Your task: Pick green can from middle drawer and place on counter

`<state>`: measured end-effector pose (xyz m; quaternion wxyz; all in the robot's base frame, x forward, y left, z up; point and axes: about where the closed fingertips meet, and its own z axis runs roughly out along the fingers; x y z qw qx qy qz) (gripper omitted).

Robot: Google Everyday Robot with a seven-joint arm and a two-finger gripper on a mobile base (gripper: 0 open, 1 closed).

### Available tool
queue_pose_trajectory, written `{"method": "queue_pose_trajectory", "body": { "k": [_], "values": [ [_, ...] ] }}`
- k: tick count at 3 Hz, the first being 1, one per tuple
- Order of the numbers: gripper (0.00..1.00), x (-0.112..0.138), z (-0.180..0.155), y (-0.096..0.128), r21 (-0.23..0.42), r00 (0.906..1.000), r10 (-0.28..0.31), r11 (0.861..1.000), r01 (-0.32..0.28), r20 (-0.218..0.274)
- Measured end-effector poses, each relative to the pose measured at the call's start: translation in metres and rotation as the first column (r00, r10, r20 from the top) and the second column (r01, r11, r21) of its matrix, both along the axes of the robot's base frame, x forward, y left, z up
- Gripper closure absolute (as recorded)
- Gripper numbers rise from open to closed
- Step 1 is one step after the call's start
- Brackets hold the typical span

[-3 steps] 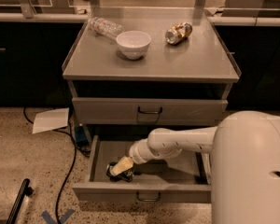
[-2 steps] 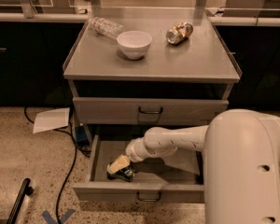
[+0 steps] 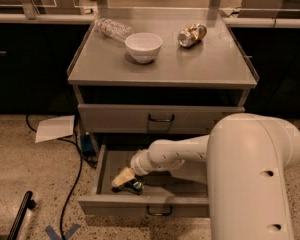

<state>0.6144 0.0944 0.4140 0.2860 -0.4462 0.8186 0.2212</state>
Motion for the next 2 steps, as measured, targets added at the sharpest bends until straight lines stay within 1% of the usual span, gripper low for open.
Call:
{"method": "queue_pose_trajectory", "body": {
  "k": [1, 2],
  "values": [
    [0.00, -0.0030, -0.0051, 0.0016, -0.019, 0.9986, -0.037, 0.999, 0.038, 0.037],
    [0.00, -0.0045, -0.0087, 0.0015, -0.031, 0.9963, -0.061, 0.998, 0.063, 0.060]
  ]
}}
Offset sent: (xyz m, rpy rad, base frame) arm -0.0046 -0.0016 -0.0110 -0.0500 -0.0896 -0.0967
